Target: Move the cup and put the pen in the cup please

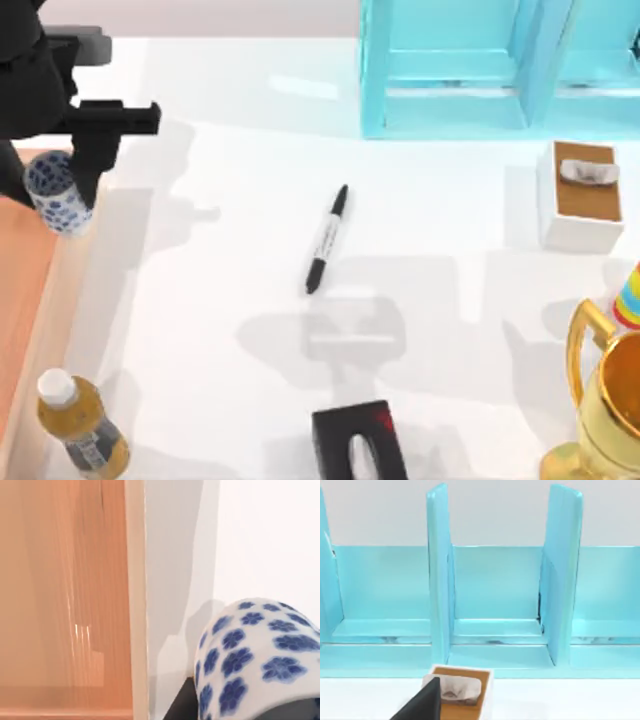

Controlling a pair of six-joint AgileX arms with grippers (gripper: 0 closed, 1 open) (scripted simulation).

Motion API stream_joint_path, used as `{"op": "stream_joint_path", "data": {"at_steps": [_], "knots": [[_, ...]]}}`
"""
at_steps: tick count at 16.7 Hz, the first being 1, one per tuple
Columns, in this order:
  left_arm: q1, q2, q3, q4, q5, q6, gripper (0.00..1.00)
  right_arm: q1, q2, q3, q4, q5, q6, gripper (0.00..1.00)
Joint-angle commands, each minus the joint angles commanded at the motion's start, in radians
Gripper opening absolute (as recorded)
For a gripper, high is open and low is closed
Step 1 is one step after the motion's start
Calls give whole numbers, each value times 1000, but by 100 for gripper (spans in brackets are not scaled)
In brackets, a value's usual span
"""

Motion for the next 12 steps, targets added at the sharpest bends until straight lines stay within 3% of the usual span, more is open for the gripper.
{"op": "stream_joint_path", "data": {"at_steps": [8, 12], "knots": [[-120, 361, 210, 137, -1, -108, 0, 0, 0, 0, 0, 0, 0, 100], [-135, 404, 241, 164, -2, -131, 0, 0, 0, 0, 0, 0, 0, 100]]}}
